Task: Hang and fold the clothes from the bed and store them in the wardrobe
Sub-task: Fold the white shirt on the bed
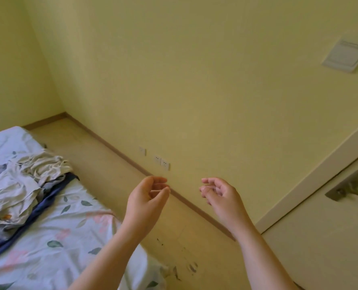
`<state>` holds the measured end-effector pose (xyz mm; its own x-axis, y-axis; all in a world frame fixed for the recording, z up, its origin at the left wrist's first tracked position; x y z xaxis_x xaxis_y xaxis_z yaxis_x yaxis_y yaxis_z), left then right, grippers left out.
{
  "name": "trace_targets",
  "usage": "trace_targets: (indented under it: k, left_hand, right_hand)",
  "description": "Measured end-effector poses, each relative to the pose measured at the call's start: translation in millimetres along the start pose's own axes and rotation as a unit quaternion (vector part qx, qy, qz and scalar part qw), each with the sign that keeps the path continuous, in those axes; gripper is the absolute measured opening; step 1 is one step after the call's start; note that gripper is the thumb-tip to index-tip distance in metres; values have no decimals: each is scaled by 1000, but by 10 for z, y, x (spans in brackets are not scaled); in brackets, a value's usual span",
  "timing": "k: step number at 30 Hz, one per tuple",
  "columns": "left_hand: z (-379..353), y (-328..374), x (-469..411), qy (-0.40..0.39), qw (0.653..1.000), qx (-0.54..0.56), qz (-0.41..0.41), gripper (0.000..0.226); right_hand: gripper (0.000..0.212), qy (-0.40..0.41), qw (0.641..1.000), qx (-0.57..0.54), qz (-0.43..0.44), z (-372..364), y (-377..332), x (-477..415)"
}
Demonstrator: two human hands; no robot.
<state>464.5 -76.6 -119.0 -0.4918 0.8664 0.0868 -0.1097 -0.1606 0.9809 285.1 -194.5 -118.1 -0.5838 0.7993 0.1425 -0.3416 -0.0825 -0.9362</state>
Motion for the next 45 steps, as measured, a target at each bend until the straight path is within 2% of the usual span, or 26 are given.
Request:
trace_targets:
  k: [8,15,25,29,34,45]
  left_hand:
    - [-647,168,-721,29,999,-29,13,17]
    - [-618,152,-1483,85,996,-6,25,16]
    - [-420,286,-2680,128,991,9,35,18]
    - [-253,262,-3022,155,987,-7,50,19]
    - [-25,199,-3405,227,972,-12,66,16]
    - [514,111,-3610,396,911,-13,118,14]
  right_hand:
    - [15,-56,998,22,26,698,31,-882]
    - [13,-106,993,37,32,673,10,-1766]
    - [15,-134,989,49,45,742,-250,-3099]
    - [14,-174,982,45,51,584,-325,-3611]
    - [13,-243,965,57,80,321,-470,-4306]
    - [18,-417,896,86,129,-591,-915,-5223]
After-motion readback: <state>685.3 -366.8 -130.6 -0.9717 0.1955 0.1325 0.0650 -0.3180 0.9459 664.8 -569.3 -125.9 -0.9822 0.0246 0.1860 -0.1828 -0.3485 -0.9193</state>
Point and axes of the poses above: each hand's wrist, its own x-axis away from the middle knuckle, its own z-axis out of the back of the hand, y = z × x, the point moved 9 cm from there along -x, towards the middle knuckle, and after that the axes turned 10 degrees about -y, right-handed, at the moved point
